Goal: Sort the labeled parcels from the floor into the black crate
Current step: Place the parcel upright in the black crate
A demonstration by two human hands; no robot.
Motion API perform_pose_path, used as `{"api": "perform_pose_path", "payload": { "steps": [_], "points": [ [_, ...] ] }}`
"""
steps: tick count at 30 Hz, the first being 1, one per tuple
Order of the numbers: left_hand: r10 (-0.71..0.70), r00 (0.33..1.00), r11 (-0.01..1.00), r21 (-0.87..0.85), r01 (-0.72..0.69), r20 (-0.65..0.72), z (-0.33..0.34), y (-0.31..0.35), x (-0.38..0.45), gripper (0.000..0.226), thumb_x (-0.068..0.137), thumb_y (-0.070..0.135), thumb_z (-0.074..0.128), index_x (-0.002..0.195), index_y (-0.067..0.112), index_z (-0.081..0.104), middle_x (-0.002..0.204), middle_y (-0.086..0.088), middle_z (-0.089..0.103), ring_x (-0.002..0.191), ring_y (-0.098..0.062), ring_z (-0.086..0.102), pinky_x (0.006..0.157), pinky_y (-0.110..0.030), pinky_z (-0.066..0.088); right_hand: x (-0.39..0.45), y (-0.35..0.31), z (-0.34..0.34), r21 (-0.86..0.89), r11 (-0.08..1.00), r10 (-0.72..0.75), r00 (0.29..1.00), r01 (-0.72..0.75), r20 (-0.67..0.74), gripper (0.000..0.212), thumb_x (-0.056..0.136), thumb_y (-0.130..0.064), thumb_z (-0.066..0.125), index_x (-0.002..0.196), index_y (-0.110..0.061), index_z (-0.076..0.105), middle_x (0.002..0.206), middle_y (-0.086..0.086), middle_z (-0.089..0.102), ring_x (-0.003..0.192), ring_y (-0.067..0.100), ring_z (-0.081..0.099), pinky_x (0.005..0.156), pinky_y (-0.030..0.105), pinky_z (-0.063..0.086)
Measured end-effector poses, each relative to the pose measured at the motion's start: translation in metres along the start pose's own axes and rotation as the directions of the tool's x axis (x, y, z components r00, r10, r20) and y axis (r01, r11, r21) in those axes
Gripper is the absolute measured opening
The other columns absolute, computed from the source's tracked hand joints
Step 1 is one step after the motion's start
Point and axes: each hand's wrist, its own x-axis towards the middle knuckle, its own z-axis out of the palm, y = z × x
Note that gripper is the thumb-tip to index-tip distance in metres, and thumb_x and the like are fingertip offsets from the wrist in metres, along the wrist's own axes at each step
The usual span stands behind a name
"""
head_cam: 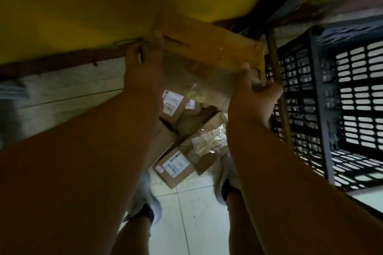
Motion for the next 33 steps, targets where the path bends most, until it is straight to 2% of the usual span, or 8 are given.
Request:
{"api": "perform_pose_path", "payload": {
  "steps": [2, 6, 12, 19, 24, 28, 31, 33],
  "points": [
    [-0.050, 0.991, 0.995, -0.087, 0.039, -0.121, -0.022, 0.042, -0.029, 0.033, 0.093, 0.044, 0.063, 0.119, 0.037, 0.044, 0.141, 0.004, 0.049, 0.132, -0.026, 0.048, 0.105, -0.053, 0.043, -0.049, -0.029, -0.023, 0.002, 1.000, 0.016, 0.998, -0.016, 0.058, 0.054, 0.080, -0.062, 0.069, 0.113, -0.027, 0.044, 0.092, -0.014, 0.054, 0.072, 0.000, 0.056, 0.050, 0.019, 0.038],
    [-0.140, 0.967, 0.948, -0.312, 0.068, -0.213, -0.074, 0.122, -0.107, 0.040, 0.080, 0.041, 0.079, 0.098, 0.040, 0.043, 0.129, 0.001, 0.053, 0.121, -0.031, 0.055, 0.100, -0.057, 0.045, -0.144, -0.100, -0.068, -0.055, 0.997, -0.053, 0.996, 0.057, 0.069, 0.049, 0.080, -0.057, 0.070, 0.106, -0.027, 0.043, 0.085, -0.012, 0.053, 0.063, 0.003, 0.053, 0.051, 0.025, 0.036],
    [-0.141, 0.946, 0.948, -0.316, 0.044, -0.293, -0.159, 0.210, -0.220, 0.078, 0.071, 0.055, 0.075, 0.137, 0.031, 0.040, 0.121, 0.004, 0.046, 0.106, -0.027, 0.053, 0.095, -0.056, 0.048, -0.263, -0.203, -0.137, -0.270, 0.826, -0.437, 0.865, 0.494, 0.246, 0.048, 0.086, -0.039, 0.064, 0.126, -0.019, 0.046, 0.127, 0.004, 0.053, 0.105, 0.025, 0.057, 0.081, 0.041, 0.048],
    [-0.051, 0.955, 0.983, -0.182, -0.004, -0.293, -0.233, 0.277, -0.314, 0.086, 0.067, 0.066, 0.072, 0.139, 0.034, 0.039, 0.142, -0.009, 0.043, 0.113, -0.040, 0.053, 0.090, -0.060, 0.051, -0.359, -0.261, -0.193, -0.400, 0.270, -0.697, 0.464, 0.876, 0.547, 0.027, 0.097, -0.027, 0.047, 0.114, -0.012, 0.061, 0.123, 0.010, 0.057, 0.117, 0.032, 0.049, 0.093, 0.042, 0.037],
    [-0.084, 0.914, 0.964, -0.264, -0.027, -0.397, -0.283, 0.300, -0.367, 0.097, 0.061, 0.071, 0.072, 0.143, 0.033, 0.036, 0.142, -0.007, 0.043, 0.117, -0.042, 0.050, 0.093, -0.062, 0.047, -0.405, -0.289, -0.210, -0.161, -0.019, -0.713, 0.099, 0.987, 0.694, 0.028, 0.103, -0.036, 0.040, 0.117, -0.018, 0.056, 0.118, 0.005, 0.061, 0.111, 0.028, 0.054, 0.098, 0.043, 0.035],
    [-0.104, 0.806, 0.922, -0.361, -0.142, -0.582, -0.304, 0.284, -0.418, 0.094, 0.063, 0.067, 0.073, 0.143, 0.034, 0.035, 0.143, -0.009, 0.043, 0.105, -0.033, 0.050, 0.082, -0.047, 0.047, -0.442, -0.273, -0.231, 0.008, -0.390, -0.588, -0.255, 0.921, 0.767, 0.064, 0.093, -0.054, 0.050, 0.144, -0.017, 0.037, 0.145, 0.010, 0.050, 0.133, 0.032, 0.045, 0.111, 0.053, 0.030],
    [-0.148, 0.749, 0.913, -0.380, -0.148, -0.646, -0.303, 0.257, -0.466, 0.101, 0.065, 0.065, 0.071, 0.151, 0.037, 0.026, 0.151, -0.009, 0.036, 0.104, -0.028, 0.046, 0.080, -0.042, 0.039, -0.450, -0.232, -0.263, 0.109, -0.563, -0.486, -0.435, 0.819, 0.758, 0.089, 0.085, -0.048, 0.063, 0.153, -0.014, 0.018, 0.158, 0.022, 0.033, 0.145, 0.043, 0.030, 0.115, 0.065, 0.017],
    [-0.168, 0.755, 0.911, -0.393, -0.128, -0.634, -0.301, 0.233, -0.504, 0.099, 0.059, 0.069, 0.066, 0.146, 0.032, 0.038, 0.144, -0.007, 0.047, 0.110, -0.028, 0.051, 0.089, -0.043, 0.042, -0.447, -0.207, -0.287, 0.158, -0.643, -0.437, -0.529, 0.749, 0.727, 0.098, 0.080, -0.045, 0.069, 0.156, -0.013, 0.014, 0.161, 0.025, 0.023, 0.148, 0.048, 0.020, 0.113, 0.071, 0.012]
  ]
}}
